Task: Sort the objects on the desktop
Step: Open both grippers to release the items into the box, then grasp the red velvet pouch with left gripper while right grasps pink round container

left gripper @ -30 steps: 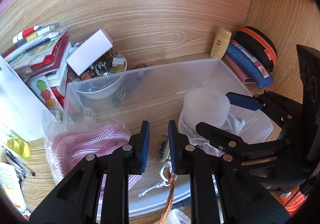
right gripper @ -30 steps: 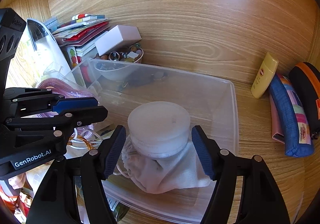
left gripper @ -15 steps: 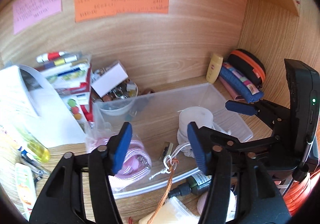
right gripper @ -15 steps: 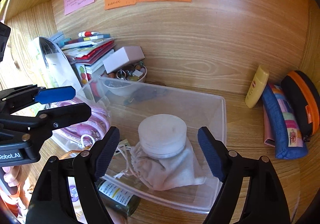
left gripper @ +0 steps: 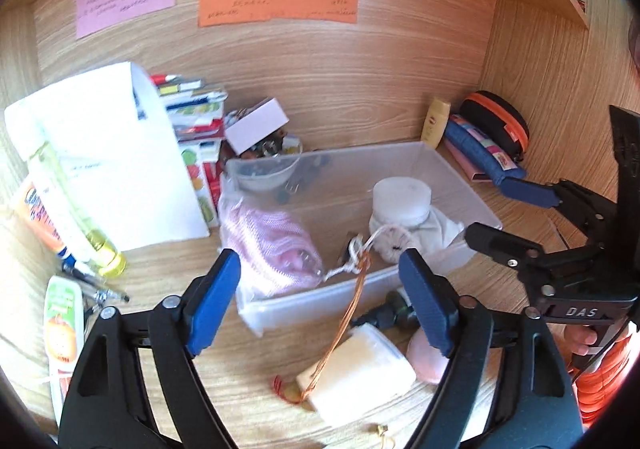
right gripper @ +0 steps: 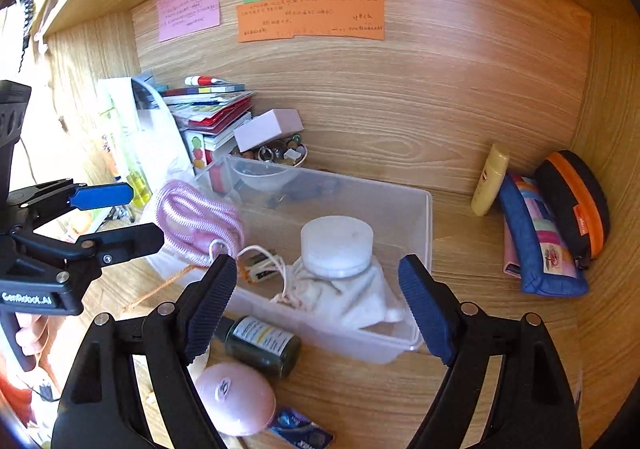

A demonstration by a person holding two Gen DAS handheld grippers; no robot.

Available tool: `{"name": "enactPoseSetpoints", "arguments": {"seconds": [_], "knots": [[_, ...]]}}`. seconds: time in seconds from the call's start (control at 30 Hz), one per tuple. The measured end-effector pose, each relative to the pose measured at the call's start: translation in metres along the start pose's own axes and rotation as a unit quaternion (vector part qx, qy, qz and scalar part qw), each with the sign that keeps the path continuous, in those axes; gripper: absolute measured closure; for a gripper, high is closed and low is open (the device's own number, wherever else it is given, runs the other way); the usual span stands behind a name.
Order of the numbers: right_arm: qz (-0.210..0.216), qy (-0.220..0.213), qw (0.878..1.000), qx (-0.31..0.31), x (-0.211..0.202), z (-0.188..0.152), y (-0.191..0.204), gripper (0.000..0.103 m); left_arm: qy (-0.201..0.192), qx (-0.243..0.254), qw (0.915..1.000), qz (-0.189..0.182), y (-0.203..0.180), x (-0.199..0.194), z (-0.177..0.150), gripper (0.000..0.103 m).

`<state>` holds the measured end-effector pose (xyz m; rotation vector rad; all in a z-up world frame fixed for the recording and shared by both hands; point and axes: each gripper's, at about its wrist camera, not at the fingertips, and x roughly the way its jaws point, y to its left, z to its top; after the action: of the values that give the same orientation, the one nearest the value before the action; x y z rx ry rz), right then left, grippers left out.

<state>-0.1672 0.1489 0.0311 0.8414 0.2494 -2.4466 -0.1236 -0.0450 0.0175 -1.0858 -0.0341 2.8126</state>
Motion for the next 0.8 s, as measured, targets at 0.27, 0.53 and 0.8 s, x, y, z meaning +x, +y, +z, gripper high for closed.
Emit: {"name": "enactPoseSetpoints", "arguments": {"seconds": [0.27,0.53,0.8], "knots": [[0.008,0.016,1.000,0.006,-0.009,-0.026,0.009,0.022,0.026,-0.019,0.9994,0.012,0.012,-0.008,-0.035,0.017],[0.011,0.032,0.999,0.027,-0.016,-0.058,0.008,0.022,0.047,-0.013,0.9976,0.049,0.007,-0.021,-0.084,0.016],[0.020,0.045,0.998,0.034,-0.021,-0.083,0.014,0.022,0.065,-0.018,0.9948,0.076,-0.001,-0.048,-0.137,0.016]]}}
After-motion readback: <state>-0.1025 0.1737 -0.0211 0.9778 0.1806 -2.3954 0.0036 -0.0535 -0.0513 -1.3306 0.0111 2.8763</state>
